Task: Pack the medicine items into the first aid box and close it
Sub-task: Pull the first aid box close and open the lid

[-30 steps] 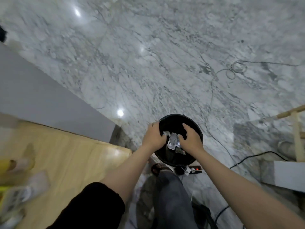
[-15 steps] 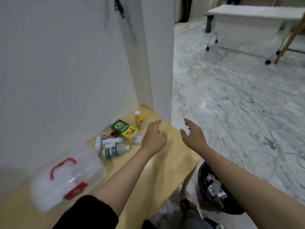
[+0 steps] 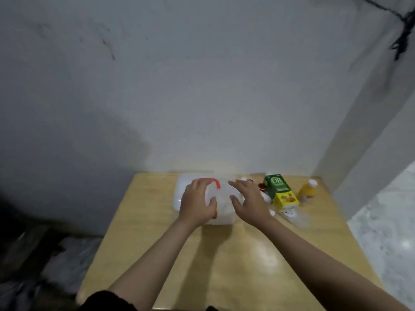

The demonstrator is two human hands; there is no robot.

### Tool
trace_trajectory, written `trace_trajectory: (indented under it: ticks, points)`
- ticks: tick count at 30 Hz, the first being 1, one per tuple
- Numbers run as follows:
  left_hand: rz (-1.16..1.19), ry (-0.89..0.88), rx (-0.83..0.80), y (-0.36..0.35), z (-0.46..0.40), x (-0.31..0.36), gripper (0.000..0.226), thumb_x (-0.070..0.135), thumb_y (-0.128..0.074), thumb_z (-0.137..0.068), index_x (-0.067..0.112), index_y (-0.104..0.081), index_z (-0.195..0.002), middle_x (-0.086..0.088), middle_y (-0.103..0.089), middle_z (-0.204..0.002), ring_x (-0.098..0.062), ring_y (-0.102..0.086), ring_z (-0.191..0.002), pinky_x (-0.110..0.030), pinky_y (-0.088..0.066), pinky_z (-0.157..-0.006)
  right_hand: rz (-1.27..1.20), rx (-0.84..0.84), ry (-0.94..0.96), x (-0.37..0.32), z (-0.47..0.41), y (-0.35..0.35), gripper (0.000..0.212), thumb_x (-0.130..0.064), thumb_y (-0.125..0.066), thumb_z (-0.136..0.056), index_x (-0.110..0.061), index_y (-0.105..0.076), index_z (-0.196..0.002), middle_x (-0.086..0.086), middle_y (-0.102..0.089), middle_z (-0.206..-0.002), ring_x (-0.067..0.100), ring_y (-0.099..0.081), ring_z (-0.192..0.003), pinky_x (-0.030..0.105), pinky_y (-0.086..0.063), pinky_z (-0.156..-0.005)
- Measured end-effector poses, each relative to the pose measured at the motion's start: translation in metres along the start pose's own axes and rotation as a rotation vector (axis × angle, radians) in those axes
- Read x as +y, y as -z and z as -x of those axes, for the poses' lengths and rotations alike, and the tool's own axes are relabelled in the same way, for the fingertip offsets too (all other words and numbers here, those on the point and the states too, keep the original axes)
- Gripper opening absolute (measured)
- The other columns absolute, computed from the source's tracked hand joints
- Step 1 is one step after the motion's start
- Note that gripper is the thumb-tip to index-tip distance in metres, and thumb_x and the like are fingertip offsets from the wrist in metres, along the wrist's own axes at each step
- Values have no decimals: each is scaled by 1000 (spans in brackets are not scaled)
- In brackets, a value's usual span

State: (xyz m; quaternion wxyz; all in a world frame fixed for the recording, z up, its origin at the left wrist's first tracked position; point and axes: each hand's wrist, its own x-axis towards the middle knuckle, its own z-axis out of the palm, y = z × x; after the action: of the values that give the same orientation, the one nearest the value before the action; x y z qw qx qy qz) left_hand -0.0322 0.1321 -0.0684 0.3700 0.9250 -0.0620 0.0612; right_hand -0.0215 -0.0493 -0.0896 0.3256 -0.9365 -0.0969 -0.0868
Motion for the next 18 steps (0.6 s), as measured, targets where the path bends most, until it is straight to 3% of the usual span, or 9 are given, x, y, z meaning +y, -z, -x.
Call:
trace_trajectory:
  ticks: [7,11,16,18]
  points:
    - [-132,55,-25,19,22,-61,66,46,-55,-73,31,-46,-136,5,-27,-156,-21,-22,-144,-50,-24,-115,107,-102,117,-14,-5,-33,39,-36,-55,-87,-35,-58,-125,-1,-46,-145,27,-36,-129,46,-36,-106]
    - [-121,-37,-1,7,23,-83,68,53,-55,-74,33,-43,-137,8,-23,-157,-19,-16,-147,-56,-23,-114,60,-22,130,-6,-2,-46,34,-40,-52,-87,-36,-63,-119,-3,-50,-142,26,-39,-124,44,-38,-101]
    - [-40,-152,145,-13,24,-103,73,50,-70,-73,35,-39,-138,13,-22,-156,-10,-13,-146,-29,-15,-113,-48,79,204,4,1,-59,33,-39,-53,-87,-33,-65,-116,-2,-51,-141,26,-37,-125,37,-30,-102]
    - [-33,-182,179,-18,23,-109,75,48,-72,-72,37,-38,-138,14,-22,-156,-9,-14,-145,-26,-13,-112,-73,107,233,8,0,-63,32,-39,-54,-87,-33,-66,-116,-3,-50,-141,25,-36,-126,35,-27,-103]
